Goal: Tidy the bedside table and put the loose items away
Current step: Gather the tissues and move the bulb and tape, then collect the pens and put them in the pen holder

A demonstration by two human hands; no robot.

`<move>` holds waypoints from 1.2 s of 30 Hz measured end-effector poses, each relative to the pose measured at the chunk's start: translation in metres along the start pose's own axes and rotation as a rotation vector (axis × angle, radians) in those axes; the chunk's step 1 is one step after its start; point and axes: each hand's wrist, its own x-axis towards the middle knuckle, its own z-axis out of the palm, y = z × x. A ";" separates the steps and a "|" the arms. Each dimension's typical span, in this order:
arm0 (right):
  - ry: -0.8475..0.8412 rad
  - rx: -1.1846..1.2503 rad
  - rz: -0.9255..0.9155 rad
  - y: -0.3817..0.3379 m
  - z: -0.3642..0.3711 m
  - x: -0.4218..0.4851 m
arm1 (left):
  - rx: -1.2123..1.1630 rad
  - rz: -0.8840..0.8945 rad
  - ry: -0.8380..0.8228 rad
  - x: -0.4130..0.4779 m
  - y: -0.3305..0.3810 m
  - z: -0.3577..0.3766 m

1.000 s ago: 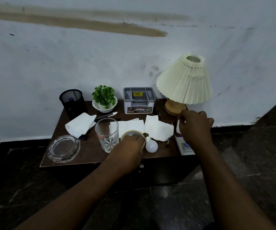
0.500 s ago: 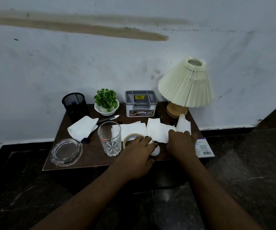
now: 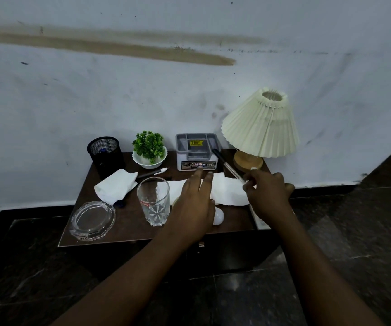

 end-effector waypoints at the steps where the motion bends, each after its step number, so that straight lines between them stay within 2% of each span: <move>1: -0.044 0.041 -0.035 0.000 -0.003 -0.001 | 0.042 0.007 0.044 0.002 0.004 -0.002; 5: -0.150 0.180 -0.225 0.003 -0.009 -0.007 | 0.444 0.151 0.188 0.014 0.009 -0.005; 8: -0.167 0.231 -0.323 0.004 -0.011 -0.006 | 0.528 0.132 0.158 0.017 0.007 -0.005; 10: -0.077 0.346 -0.314 0.004 -0.009 -0.003 | 0.500 0.048 0.080 0.019 0.010 -0.008; 12: 0.114 0.502 -0.197 0.002 -0.002 0.002 | 0.380 -0.082 0.025 0.021 0.012 -0.010; 14: 0.232 0.531 -0.053 -0.002 0.011 0.007 | 0.258 -0.154 0.046 0.022 0.012 -0.011; 15: 0.192 0.465 -0.025 -0.004 0.019 0.008 | 0.216 -0.163 0.062 0.022 0.012 -0.012; 16: 0.079 0.345 -0.036 -0.007 0.030 0.010 | 0.186 -0.163 0.077 0.021 0.012 -0.012; 19: -0.397 -0.071 -0.146 -0.013 0.060 0.006 | 0.122 -0.152 0.117 0.022 0.009 -0.011; 20: -0.483 -0.149 -0.185 -0.013 0.065 0.006 | 0.112 -0.143 0.128 0.022 0.007 -0.011; 22: -0.524 -0.197 -0.225 -0.010 0.069 0.006 | 0.099 -0.132 0.140 0.022 0.006 -0.009; 26: -0.414 -0.206 -0.180 -0.005 0.061 0.010 | 0.049 -0.143 0.161 0.020 0.004 -0.008; 28: -0.350 -0.125 -0.158 -0.007 0.058 0.013 | 0.034 -0.141 0.157 0.020 0.004 -0.008; 33: -0.055 -0.077 -0.178 -0.011 0.063 0.032 | -0.011 -0.160 0.181 0.019 0.005 -0.009; 36: -0.102 -0.156 -0.176 -0.016 0.072 0.045 | 0.004 -0.161 0.197 0.020 0.000 -0.011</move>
